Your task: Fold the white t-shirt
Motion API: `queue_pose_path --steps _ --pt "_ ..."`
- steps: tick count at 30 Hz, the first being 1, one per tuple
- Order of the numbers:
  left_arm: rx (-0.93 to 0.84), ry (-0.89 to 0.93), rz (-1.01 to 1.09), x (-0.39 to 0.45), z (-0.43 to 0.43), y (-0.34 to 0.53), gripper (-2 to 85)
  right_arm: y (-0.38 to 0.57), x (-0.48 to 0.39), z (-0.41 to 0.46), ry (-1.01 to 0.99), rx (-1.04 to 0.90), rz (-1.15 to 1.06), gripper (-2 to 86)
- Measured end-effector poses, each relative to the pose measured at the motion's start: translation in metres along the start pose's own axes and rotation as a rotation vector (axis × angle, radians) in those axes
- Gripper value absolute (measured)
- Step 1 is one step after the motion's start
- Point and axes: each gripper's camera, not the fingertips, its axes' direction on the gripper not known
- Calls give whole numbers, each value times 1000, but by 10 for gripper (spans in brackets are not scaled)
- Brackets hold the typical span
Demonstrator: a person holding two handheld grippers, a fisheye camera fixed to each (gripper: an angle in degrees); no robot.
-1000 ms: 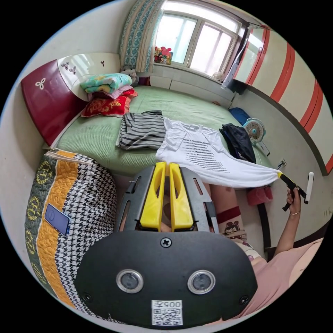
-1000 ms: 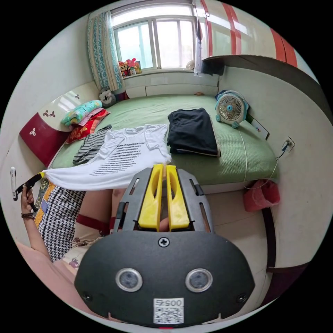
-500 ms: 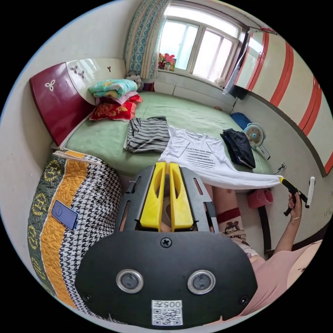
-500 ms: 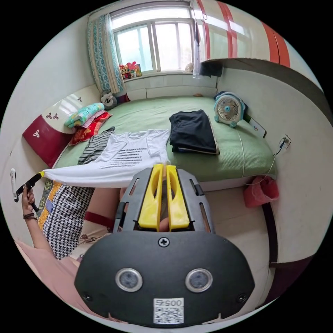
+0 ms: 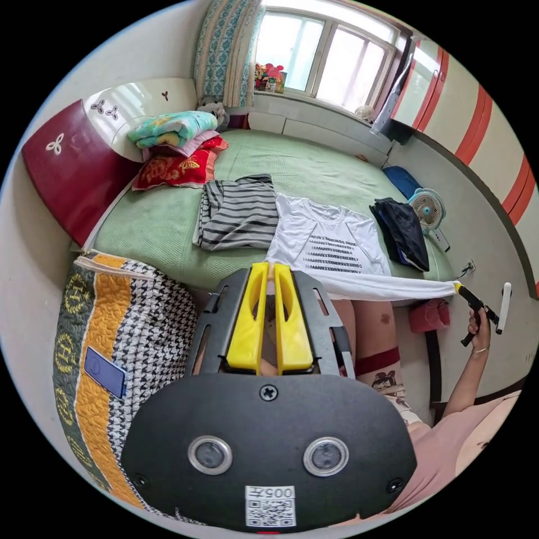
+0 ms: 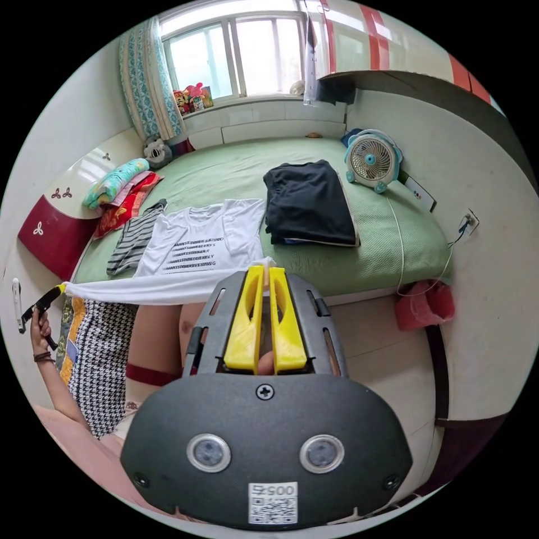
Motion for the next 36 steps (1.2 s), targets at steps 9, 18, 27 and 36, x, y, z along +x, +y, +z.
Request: queue_pose_path --steps 9,18,27,36 --pt "-109 15 63 0 129 -182 24 -151 -28 97 90 11 -109 -15" --pt "-301 -16 -131 -15 351 -339 86 -334 -51 334 105 -309 12 2" --pt "-196 84 23 -36 403 -283 116 -292 -73 333 -32 -127 -192 70" --pt "-344 161 92 -34 455 -162 162 -151 -64 339 -89 -252 -185 105"
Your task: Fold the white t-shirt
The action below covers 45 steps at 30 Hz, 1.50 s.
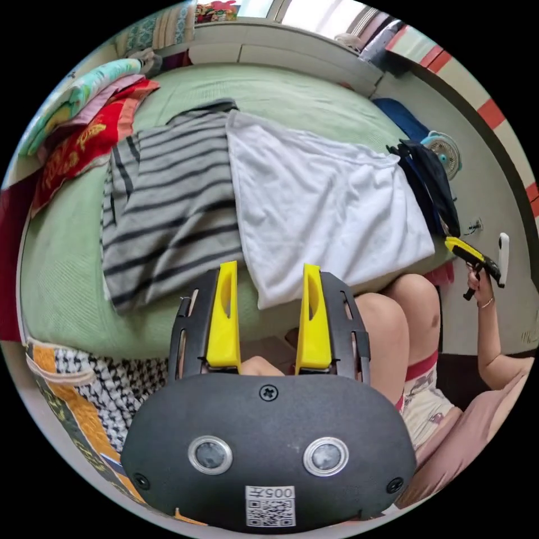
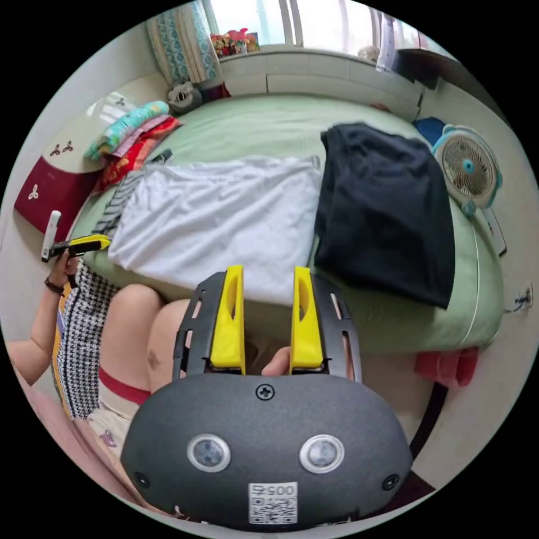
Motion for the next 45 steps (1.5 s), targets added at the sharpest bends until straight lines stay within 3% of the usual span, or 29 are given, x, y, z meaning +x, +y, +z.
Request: queue_pose_path --steps 5,9,14,24,29,37,45 --pt "42 -69 -75 3 40 -15 155 -18 7 46 6 24 142 105" --pt "-16 -189 -115 15 69 -28 120 -35 -6 79 70 -63 131 73" --pt "12 -225 -105 26 68 -24 49 -33 -26 67 139 20 -1 -8" --pt "1 -210 -172 6 109 -5 57 -23 -17 117 67 -58 45 -5" --pt "100 -268 -116 9 91 -13 69 -35 -28 91 -78 -61 -190 46" --pt "201 -121 62 67 119 -133 84 -143 -71 86 -26 150 -313 63" --pt "32 -58 84 97 215 -246 81 -256 -97 187 26 -26 -294 33"
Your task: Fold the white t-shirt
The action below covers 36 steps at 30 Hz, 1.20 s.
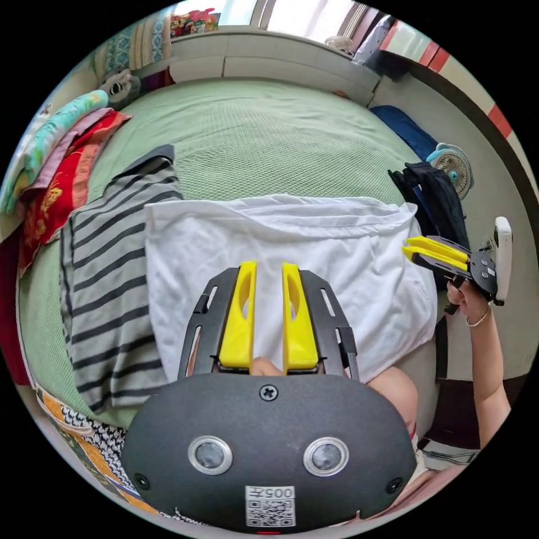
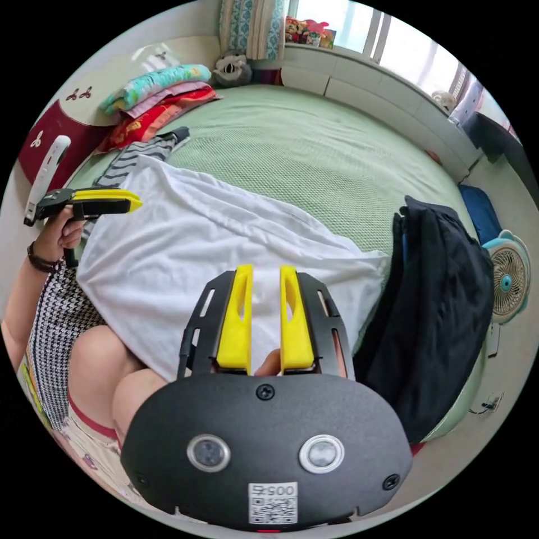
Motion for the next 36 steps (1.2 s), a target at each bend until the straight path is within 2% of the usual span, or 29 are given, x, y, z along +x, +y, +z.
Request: queue_pose_path --steps 7,14,18,25,36 --pt "-28 -40 56 12 37 -62 77 -58 11 38 115 -31 -32 26" --pt "29 -33 -6 15 32 -77 78 -93 58 31 127 16 203 24" --pt "31 -54 11 30 29 -55 79 -69 54 9 54 66 166 28" --pt "42 -121 91 78 35 12 80 -15 21 9 42 -13 25 28" --pt "-5 -106 126 129 79 72 80 -49 22 33 43 -75 46 17"
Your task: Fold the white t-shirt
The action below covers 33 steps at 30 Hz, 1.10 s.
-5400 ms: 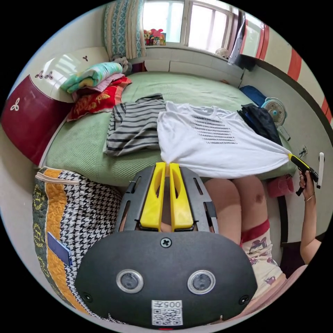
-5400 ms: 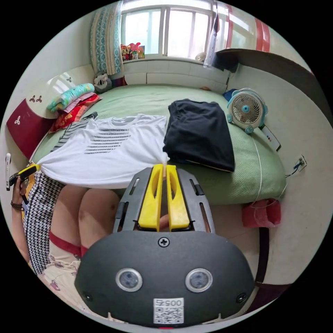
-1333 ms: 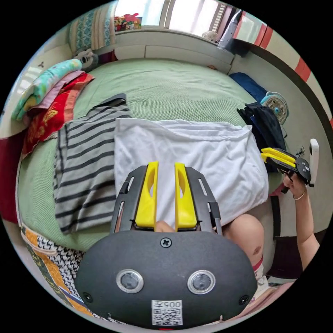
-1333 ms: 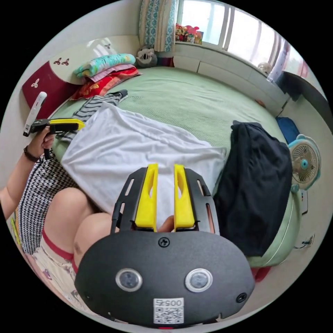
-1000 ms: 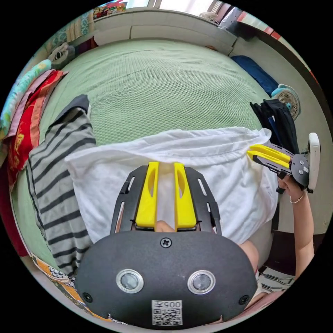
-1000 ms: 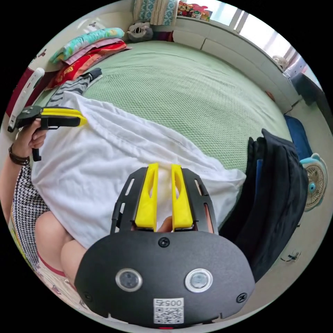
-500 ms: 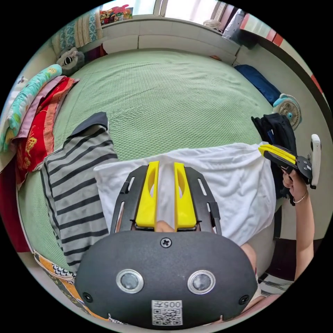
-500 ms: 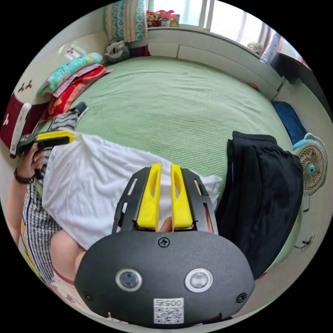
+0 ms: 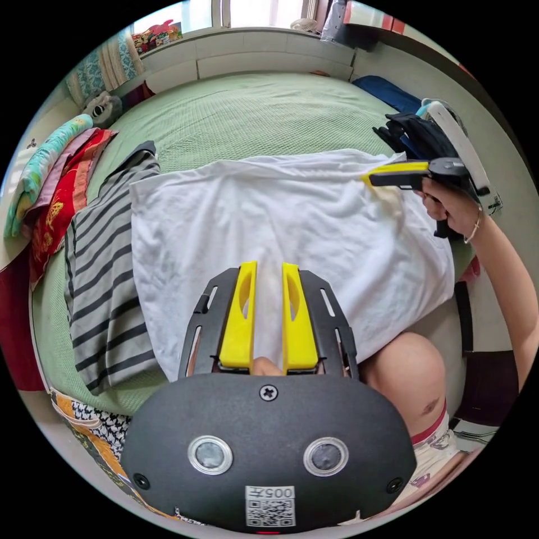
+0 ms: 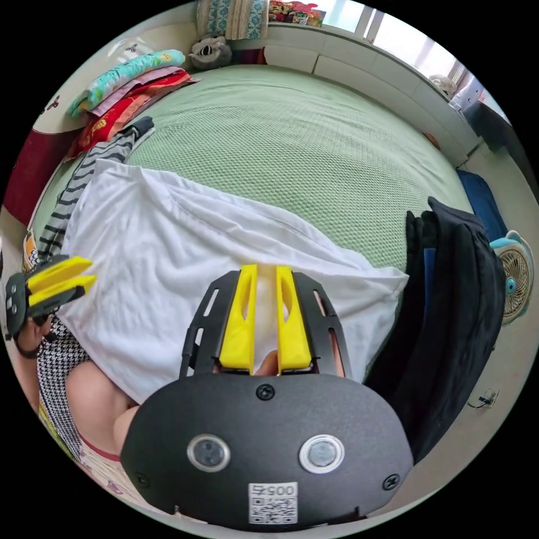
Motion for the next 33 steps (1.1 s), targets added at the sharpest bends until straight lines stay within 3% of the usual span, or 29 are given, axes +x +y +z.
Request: queue_pose_path --steps 4,10,15,20,23,27,33 --pt "-19 25 22 13 19 -2 73 -20 38 -13 -92 57 135 13" --pt "-6 -5 46 39 24 6 73 -23 82 -28 -79 47 290 18" --pt "-34 14 -1 53 23 8 71 33 75 -75 -100 129 186 29" --pt "-19 36 -15 82 -2 17 26 128 62 -138 4 130 19 37" --pt "65 103 68 125 -38 33 11 177 71 -165 80 132 6 44" --pt "131 174 206 211 -71 58 9 227 96 -190 36 151 78 34" --pt "84 219 338 337 -65 80 59 290 121 -224 -3 224 132 30"
